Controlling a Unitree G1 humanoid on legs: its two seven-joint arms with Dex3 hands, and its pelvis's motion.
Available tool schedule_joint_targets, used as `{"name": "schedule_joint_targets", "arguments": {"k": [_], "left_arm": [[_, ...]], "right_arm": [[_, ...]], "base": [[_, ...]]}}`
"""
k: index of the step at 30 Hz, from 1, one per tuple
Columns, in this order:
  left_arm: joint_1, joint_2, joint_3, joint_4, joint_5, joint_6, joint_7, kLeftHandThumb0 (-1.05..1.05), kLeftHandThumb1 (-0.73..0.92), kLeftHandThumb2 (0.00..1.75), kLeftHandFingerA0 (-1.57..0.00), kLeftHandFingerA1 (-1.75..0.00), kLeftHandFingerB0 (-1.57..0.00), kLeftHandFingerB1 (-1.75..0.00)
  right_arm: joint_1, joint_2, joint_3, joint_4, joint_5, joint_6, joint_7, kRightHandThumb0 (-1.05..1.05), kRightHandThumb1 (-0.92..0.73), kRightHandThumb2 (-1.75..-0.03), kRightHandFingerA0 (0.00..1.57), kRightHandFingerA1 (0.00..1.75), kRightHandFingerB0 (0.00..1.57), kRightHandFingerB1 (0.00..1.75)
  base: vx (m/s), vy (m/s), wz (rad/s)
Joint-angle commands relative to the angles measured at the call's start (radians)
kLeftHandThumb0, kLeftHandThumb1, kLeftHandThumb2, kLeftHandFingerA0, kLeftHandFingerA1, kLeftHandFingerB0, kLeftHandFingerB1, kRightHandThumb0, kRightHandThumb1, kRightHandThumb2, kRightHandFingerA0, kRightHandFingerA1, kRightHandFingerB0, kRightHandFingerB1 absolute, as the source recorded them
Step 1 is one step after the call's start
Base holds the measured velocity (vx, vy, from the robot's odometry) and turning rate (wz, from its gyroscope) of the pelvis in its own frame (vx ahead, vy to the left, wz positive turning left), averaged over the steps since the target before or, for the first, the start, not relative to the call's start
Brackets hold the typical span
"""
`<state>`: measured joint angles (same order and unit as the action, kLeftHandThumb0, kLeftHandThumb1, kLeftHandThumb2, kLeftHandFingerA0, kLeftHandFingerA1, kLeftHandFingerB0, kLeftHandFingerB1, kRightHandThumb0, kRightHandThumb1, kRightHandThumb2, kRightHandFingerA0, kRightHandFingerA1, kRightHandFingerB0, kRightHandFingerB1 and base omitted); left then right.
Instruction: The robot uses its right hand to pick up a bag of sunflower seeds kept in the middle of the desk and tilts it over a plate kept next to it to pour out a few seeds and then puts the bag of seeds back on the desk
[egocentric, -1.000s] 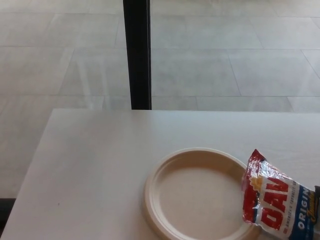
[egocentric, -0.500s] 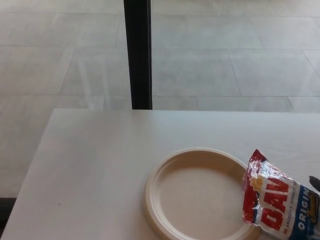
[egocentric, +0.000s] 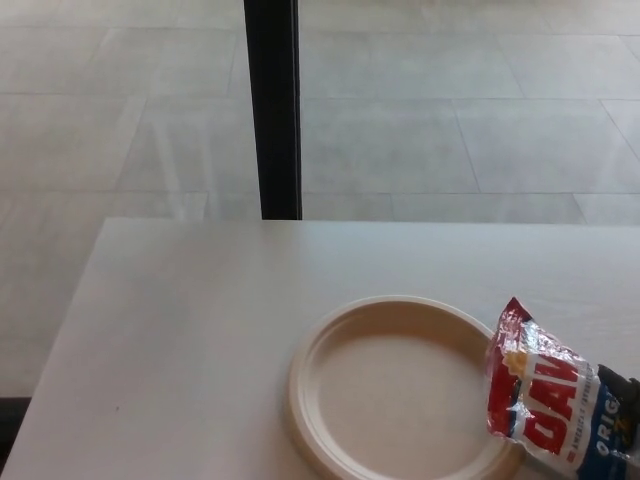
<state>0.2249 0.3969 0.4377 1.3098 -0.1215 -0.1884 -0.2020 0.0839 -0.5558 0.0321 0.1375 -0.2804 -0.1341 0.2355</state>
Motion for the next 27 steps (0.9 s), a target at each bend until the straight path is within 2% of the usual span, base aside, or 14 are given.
{"name": "schedule_joint_targets", "arguments": {"k": [1,2,3,8,9,12,14,19,21,22,24,25,26,27], "left_arm": [[0.007,0.008,-0.015,-0.001,0.004,-0.027,0.012,-0.68,0.45,0.86,-0.49,-0.64,-0.45,-0.52],[0.006,0.008,-0.016,0.001,0.003,-0.026,0.012,-0.68,0.45,0.86,-0.49,-0.64,-0.45,-0.52],[0.008,0.009,-0.029,0.001,0.015,-0.034,0.021,-0.67,0.59,0.58,-0.55,-0.58,-0.51,-0.39],[0.011,0.008,-0.037,-0.001,0.009,-0.039,0.023,-0.71,0.49,0.69,-0.52,-0.59,-0.49,-0.45],[0.008,0.009,-0.040,0.002,0.011,-0.034,0.030,-0.65,0.60,0.58,-0.54,-0.56,-0.53,-0.40],[0.007,0.009,-0.038,0.006,0.004,-0.032,0.023,-0.65,0.60,0.59,-0.53,-0.55,-0.53,-0.40],[0.010,0.015,-0.058,0.010,0.021,-0.040,0.025,-0.67,0.61,0.59,-0.53,-0.52,-0.52,-0.39],[0.011,0.009,-0.057,0.011,0.013,-0.042,0.028,-0.67,0.62,0.59,-0.53,-0.53,-0.54,-0.39],[0.009,0.008,-0.057,0.011,0.010,-0.045,0.030,-0.67,0.61,0.59,-0.54,-0.54,-0.54,-0.39],[0.008,0.008,-0.055,0.011,0.006,-0.042,0.029,-0.68,0.60,0.59,-0.53,-0.54,-0.54,-0.39],[0.009,0.009,-0.054,0.010,0.004,-0.042,0.022,-0.67,0.61,0.59,-0.52,-0.54,-0.54,-0.39],[0.010,0.009,-0.056,0.009,0.005,-0.041,0.021,-0.66,0.61,0.59,-0.50,-0.54,-0.53,-0.39],[0.008,0.011,-0.064,0.010,0.012,-0.030,0.031,-0.69,0.61,0.59,-0.50,-0.54,-0.53,-0.38],[0.010,0.008,-0.055,0.009,0.001,-0.033,0.022,-0.67,0.61,0.59,-0.50,-0.55,-0.52,-0.39]], "right_arm": [[-0.011,-0.033,0.006,0.025,-0.035,0.121,0.039,-0.92,-0.53,-0.87,0.00,0.13,0.00,0.00],[-0.014,-0.033,0.006,0.026,-0.036,0.128,0.039,-0.92,-0.53,-0.87,0.00,0.13,0.00,0.00],[-0.017,-0.032,0.002,0.022,-0.029,0.136,0.042,-0.90,-0.53,-0.86,0.00,0.13,0.00,0.00],[-0.028,0.002,-0.015,0.035,-0.030,0.189,-0.007,-0.67,-0.45,-0.69,0.00,0.07,0.07,0.03],[-0.030,0.010,-0.018,0.042,-0.029,0.193,-0.018,-0.57,-0.35,-0.60,0.00,0.00,0.02,0.06],[-0.035,0.020,-0.021,0.059,-0.028,0.185,-0.030,-0.50,-0.36,-0.57,0.00,0.00,0.06,0.03],[-0.041,0.033,-0.027,0.087,-0.017,0.169,-0.046,-0.33,-0.37,-0.56,0.00,0.00,0.05,0.15],[-0.064,0.053,-0.005,0.141,-0.060,0.154,-0.097,-0.20,-0.42,-0.58,0.00,0.00,0.07,0.23],[-0.065,0.052,0.004,0.134,-0.070,0.180,-0.094,-0.20,-0.42,-0.59,0.00,0.05,0.06,0.25],[-0.066,0.048,0.012,0.134,-0.076,0.186,-0.090,-0.19,-0.41,-0.65,0.00,0.32,0.02,0.26],[-0.067,0.027,0.040,0.140,-0.102,0.199,-0.071,-0.20,-0.48,-0.54,0.00,0.44,0.00,0.29],[-0.074,0.007,0.073,0.148,-0.142,0.221,-0.055,-0.25,-0.41,-0.69,0.13,0.64,0.00,0.22],[-0.079,0.001,0.087,0.163,-0.150,0.228,-0.054,-0.25,-0.35,-0.73,0.17,0.63,0.00,0.28],[-0.078,-0.001,0.094,0.179,-0.146,0.219,-0.060,-0.20,-0.51,-0.56,0.26,0.73,0.00,0.29]], "base": [[0.00,0.000,0.00],[0.00,0.000,0.00],[0.00,0.000,0.00],[0.00,0.000,0.00],[0.00,0.000,0.00],[0.00,0.000,0.00],[0.00,0.000,0.00],[0.00,0.000,0.00],[0.00,0.000,0.00],[0.00,0.000,0.00],[0.00,0.000,0.00],[0.00,0.000,0.00],[0.00,0.000,0.00],[0.00,0.000,0.00]]}}
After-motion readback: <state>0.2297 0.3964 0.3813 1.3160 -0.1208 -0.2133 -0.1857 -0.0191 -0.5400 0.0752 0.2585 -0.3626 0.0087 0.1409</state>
